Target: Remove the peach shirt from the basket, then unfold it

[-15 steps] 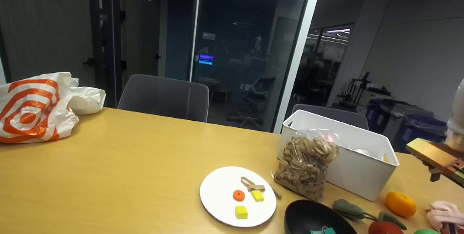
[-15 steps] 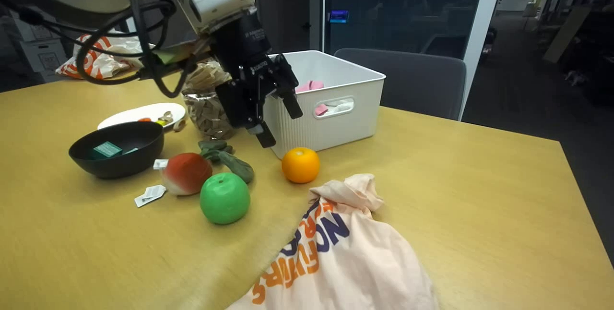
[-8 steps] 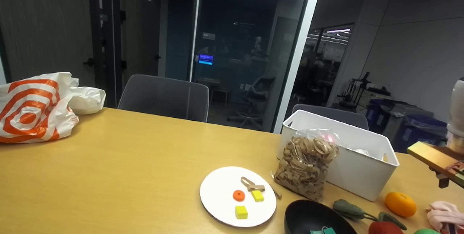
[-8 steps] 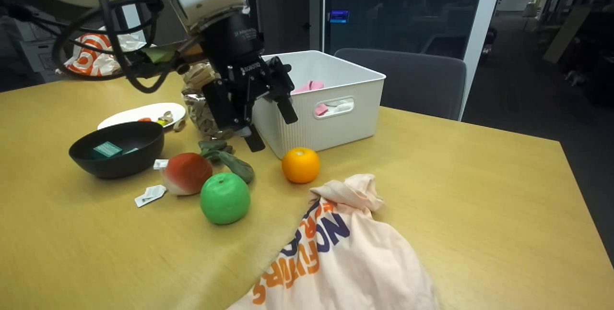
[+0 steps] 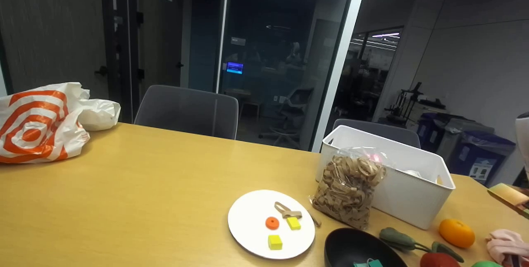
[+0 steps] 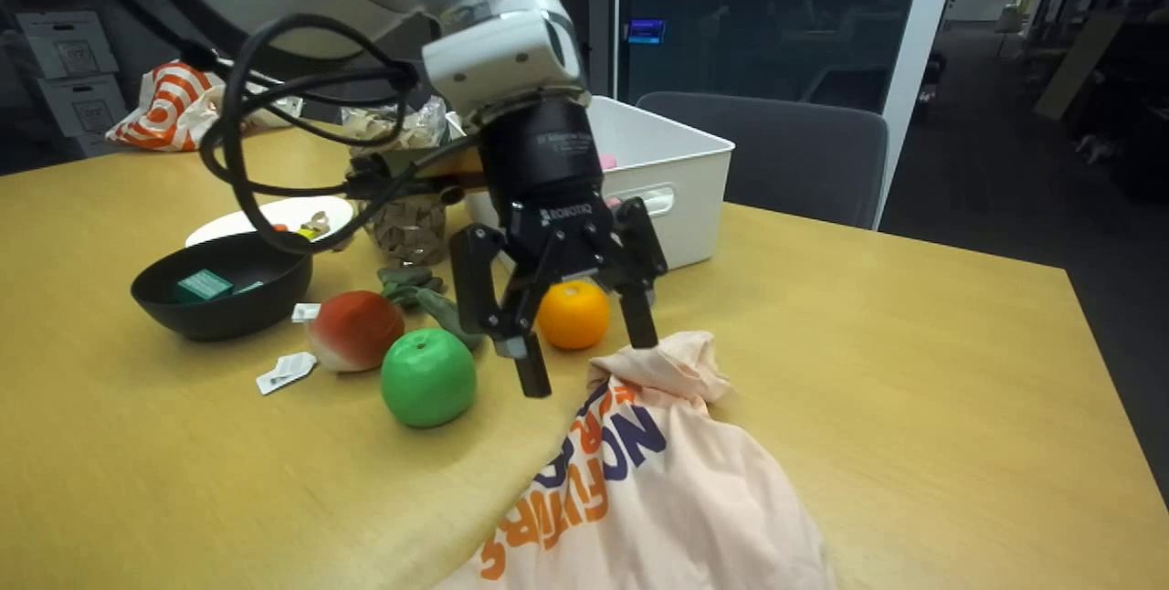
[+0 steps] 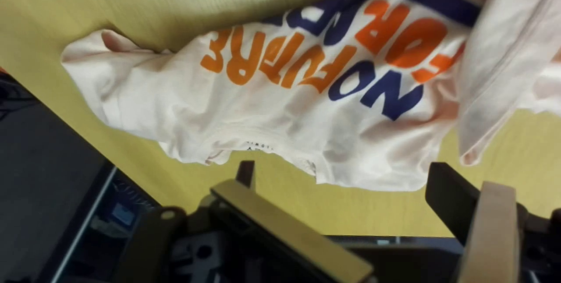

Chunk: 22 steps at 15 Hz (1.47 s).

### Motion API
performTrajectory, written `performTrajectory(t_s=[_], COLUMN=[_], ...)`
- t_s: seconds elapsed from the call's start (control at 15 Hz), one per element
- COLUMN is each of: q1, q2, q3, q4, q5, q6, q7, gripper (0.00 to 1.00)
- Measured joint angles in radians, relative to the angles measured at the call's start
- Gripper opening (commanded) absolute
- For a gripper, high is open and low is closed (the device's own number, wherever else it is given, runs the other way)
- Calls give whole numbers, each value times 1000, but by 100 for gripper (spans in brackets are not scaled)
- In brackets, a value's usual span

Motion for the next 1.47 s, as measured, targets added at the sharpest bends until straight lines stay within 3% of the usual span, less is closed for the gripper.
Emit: performTrajectory(t_s=[0.27,0.67,0.73,0.93,1.33,1.47], q1=[-46,-80,-80,-78,-51,-30], q2=[111,264,290,360,375,366], q3=[-103,-196,-201,-204,-231,-249], q4=[79,170,177,192,225,226], q5=[58,316,335,373,367,323], q6=[-1,164,195,267,291,303], q7=[25,10,10,9,11,20], gripper=[100,100,82,56,11,1])
